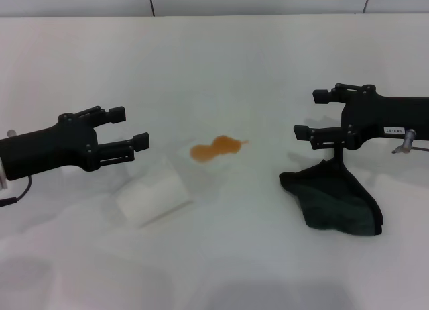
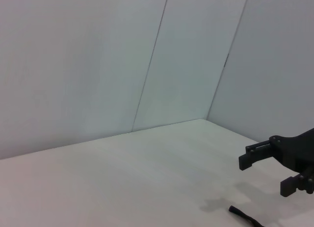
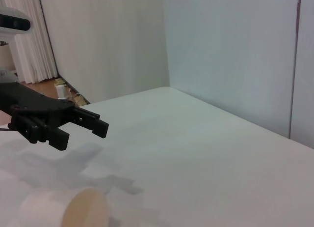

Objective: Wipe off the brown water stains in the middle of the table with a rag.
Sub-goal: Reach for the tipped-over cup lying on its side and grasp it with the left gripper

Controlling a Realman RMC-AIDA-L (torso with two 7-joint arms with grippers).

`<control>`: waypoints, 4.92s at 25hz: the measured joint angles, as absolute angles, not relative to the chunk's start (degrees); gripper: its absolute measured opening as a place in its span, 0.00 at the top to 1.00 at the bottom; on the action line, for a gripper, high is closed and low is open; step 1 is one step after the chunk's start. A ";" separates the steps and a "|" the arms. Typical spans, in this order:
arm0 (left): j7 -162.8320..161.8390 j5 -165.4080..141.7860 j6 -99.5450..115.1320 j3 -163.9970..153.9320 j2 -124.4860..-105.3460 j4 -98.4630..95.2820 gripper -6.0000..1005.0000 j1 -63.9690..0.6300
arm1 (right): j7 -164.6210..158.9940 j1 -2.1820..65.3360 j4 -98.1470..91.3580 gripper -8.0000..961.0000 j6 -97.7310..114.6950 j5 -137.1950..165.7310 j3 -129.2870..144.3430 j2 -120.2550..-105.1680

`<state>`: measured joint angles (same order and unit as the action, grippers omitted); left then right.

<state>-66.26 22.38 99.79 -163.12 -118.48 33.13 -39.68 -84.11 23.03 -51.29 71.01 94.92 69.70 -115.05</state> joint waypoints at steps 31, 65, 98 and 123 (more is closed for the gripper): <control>-80.91 15.59 112.59 -163.15 -118.73 53.60 0.14 -49.13 | -84.11 23.03 -51.71 0.09 71.01 94.92 69.68 -115.01; -89.41 -30.47 106.56 -163.15 -119.46 45.58 0.14 -78.07 | -84.11 23.30 -51.85 0.09 69.20 95.00 69.25 -114.96; -97.04 -43.96 95.84 -163.22 -119.26 36.49 0.15 -77.76 | -84.11 23.28 -50.31 0.09 69.00 95.01 69.60 -115.14; -97.30 -43.61 87.65 -163.21 -119.15 27.85 0.17 -78.14 | -84.11 23.56 -49.65 0.09 67.50 95.01 69.68 -115.04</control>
